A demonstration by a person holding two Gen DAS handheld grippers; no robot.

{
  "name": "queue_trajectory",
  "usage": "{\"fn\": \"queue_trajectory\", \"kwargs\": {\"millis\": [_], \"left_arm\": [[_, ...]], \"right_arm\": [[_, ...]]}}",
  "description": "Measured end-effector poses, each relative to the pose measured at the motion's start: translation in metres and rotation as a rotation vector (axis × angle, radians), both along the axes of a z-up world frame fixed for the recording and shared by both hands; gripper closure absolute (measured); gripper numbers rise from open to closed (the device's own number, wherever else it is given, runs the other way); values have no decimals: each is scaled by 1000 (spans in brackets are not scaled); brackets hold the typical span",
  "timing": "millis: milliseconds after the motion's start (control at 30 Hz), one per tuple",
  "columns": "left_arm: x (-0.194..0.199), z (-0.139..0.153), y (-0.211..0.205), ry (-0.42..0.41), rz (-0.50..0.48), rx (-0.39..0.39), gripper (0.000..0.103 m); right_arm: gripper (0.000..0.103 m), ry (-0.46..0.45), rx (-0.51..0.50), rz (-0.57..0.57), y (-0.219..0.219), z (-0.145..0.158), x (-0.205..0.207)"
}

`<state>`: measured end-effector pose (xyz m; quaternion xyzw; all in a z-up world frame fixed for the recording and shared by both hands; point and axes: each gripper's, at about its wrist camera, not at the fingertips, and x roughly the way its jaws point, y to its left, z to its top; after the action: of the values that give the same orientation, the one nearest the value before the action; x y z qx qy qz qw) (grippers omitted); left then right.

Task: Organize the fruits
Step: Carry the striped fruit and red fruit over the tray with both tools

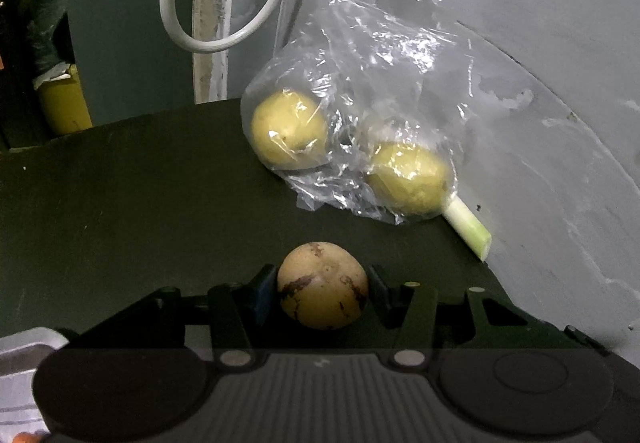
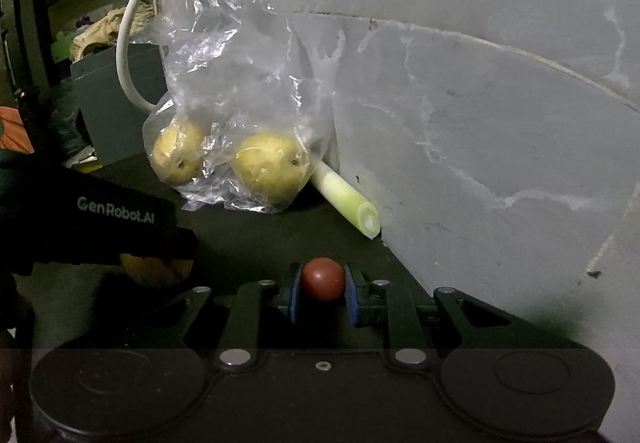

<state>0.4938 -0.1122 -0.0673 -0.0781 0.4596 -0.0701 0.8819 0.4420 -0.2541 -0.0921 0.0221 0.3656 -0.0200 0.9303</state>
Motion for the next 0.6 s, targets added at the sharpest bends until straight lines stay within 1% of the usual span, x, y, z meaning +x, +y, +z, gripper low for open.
{"fn": "queue_trajectory", "kwargs": {"millis": [600], "left_arm": [[-28, 9, 10, -2, -27, -17, 50]], "right_arm": [[79, -8, -12, -7, 12, 12, -29]]}}
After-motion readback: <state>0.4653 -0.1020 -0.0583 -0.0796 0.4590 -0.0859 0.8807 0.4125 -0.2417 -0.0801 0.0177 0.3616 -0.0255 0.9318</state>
